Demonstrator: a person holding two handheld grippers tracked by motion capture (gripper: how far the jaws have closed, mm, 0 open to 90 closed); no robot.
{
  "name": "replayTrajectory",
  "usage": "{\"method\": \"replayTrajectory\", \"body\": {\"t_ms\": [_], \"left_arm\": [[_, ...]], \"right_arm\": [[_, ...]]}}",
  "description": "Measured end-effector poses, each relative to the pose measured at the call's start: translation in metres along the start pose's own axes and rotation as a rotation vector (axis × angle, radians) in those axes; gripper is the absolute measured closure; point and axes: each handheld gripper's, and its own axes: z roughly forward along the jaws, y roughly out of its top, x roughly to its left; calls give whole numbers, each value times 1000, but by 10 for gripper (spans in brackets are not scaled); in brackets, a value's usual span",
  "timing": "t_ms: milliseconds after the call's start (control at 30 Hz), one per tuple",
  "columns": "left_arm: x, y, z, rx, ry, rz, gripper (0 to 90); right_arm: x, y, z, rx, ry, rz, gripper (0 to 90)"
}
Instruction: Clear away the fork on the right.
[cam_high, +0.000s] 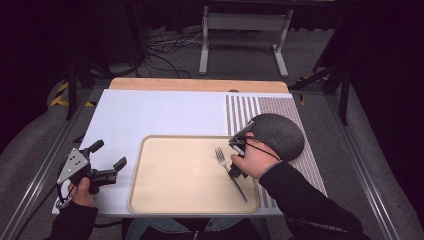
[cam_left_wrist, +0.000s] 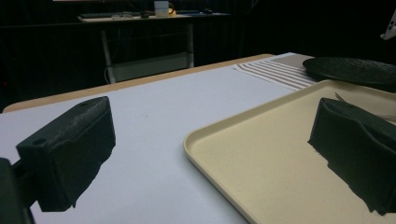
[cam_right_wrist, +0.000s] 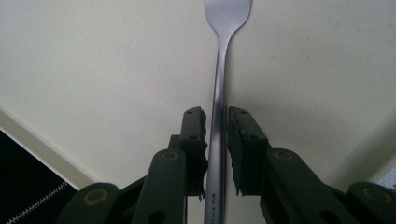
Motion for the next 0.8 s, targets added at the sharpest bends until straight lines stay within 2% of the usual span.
{"method": "replayTrajectory", "body": {"t_ms": [100, 167, 200, 233, 300, 333, 400, 467, 500, 533, 567, 600, 633, 700, 800], "left_arm": [[0, 0, 0, 1, 0, -1, 7], [0, 0, 0, 0, 0, -1, 7], [0, 0, 0, 0, 0, -1, 7], [0, 0, 0, 0, 0, -1, 7], [0, 0, 0, 1, 0, 1, 7], [0, 0, 0, 2, 0, 0, 7], [0, 0, 0, 2, 0, 0, 7], [0, 0, 0, 1, 0, 0, 7], [0, 0, 0, 1, 0, 0, 7], [0, 0, 0, 0, 0, 1, 7], [0, 0, 0, 1, 0, 1, 7], [0, 0, 0, 0, -1, 1, 7], [0, 0, 0, 1, -1, 0, 7], [0, 0, 0, 1, -1, 0, 7], [0, 0, 0, 0, 0, -1, 7]], "right_arm": [[1, -1, -3, -27, 5, -22, 675], [3, 0, -4, -71, 4, -63, 526], [4, 0, -4, -134, 10, -118, 385], [5, 0, -3, -181, 23, -148, 293], [8, 2, -4, -282, 53, -246, 180], [10, 2, -4, -343, 32, -307, 144], [13, 3, -4, -369, -6, -370, 150], [15, 4, -4, -379, -10, -421, 154], [15, 4, -4, -379, -10, -421, 154], [16, 5, -4, -389, -9, -451, 154], [17, 6, -3, -407, -19, -527, 154], [18, 7, -3, -418, -24, -575, 165], [19, 8, -3, -423, -26, -595, 195], [21, 10, -3, -437, -22, -683, 225], [24, 13, -4, -467, -59, -785, 277]]}}
